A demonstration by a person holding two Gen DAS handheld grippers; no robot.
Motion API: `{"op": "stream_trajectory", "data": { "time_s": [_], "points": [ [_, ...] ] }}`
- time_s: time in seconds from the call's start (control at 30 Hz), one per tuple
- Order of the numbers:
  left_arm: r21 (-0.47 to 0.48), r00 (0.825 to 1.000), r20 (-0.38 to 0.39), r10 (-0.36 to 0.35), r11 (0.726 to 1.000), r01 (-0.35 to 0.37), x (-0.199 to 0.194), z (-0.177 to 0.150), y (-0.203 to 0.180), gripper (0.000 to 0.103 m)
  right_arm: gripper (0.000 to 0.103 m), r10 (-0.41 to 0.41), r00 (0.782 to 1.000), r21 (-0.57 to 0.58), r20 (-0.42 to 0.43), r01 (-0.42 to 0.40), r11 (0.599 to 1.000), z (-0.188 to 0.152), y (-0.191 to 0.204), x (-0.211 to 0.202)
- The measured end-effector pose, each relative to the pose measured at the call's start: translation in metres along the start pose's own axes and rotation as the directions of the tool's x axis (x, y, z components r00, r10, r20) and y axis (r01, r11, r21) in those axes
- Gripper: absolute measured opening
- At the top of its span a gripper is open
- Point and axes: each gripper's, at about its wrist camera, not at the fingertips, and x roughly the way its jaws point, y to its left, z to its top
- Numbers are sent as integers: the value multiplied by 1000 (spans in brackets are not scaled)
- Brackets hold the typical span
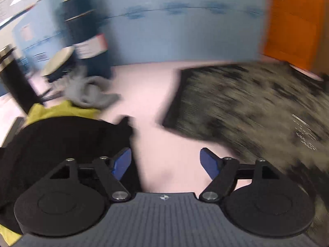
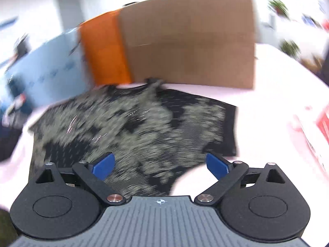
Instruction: Fold clothes
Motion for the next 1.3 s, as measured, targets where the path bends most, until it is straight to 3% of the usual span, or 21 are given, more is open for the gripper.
{"op": "stream_trajectory", "data": {
  "time_s": [0.2, 0.33, 0.4, 0.43, 0.47, 0.5, 0.63, 0.73, 0.8, 0.83, 0.87, 0.97, 1.07, 1.2, 1.3],
  "points": [
    [89, 990, -40, -135, 986, 138, -36, -48, -63, 79, 97, -7, 1000, 337, -26, 15, 941, -3, -77, 36],
    [139, 987, -50, -153, 977, 159, -51, -76, -100, 80, 92, -69, 998, 419, 13, 57, 906, 1, -93, 63],
    [160, 988, -53, -146, 975, 153, -57, -84, -111, 80, 73, -112, 994, 408, 6, 99, 908, 4, -93, 77],
    [168, 988, -52, -145, 974, 152, -60, -87, -115, 80, 45, -140, 990, 386, -1, 129, 914, 5, -92, 83],
    [175, 988, -51, -144, 973, 151, -64, -91, -119, 80, 10, -172, 985, 337, -19, 168, 927, 7, -89, 88],
    [182, 990, -42, -134, 973, 139, -67, -92, -117, 80, 3, -208, 978, 330, -21, 203, 922, 7, -91, 85],
    [176, 996, -31, -89, 980, 93, -73, -100, -107, 81, 4, -343, 939, 367, -38, 332, 869, -1, -104, 68],
    [134, 997, -63, -52, 989, 60, -71, -105, -96, 81, 9, -310, 949, 339, -48, 308, 889, -6, -103, 56],
    [107, 997, -75, -31, 993, 39, -71, -108, -89, 81, 36, -313, 949, 316, -26, 305, 898, -2, -102, 45],
    [95, 996, -81, -24, 995, 31, -70, -108, -88, 81, 57, -325, 946, 297, -10, 313, 902, 2, -102, 40],
    [83, 996, -86, -16, 996, 24, -70, -109, -86, 81, 65, -326, 945, 281, 3, 312, 908, 9, -103, 37],
    [57, 995, -99, -5, 998, 11, -70, -111, -86, 81, 67, -309, 951, 222, 35, 294, 930, 31, -111, 39],
    [50, 994, -110, 5, 999, 0, -70, -111, -94, 81, 68, -226, 972, 207, 64, 208, 956, 50, -132, 69],
    [106, 994, -103, 21, 994, -10, -78, -115, -110, 82, 68, -182, 982, 228, 44, 168, 959, 62, -158, 120],
    [159, 995, -90, 36, 987, -21, -86, -123, -120, 82, 74, -160, 985, 168, 59, 149, 975, 65, -157, 144]
  ]
}}
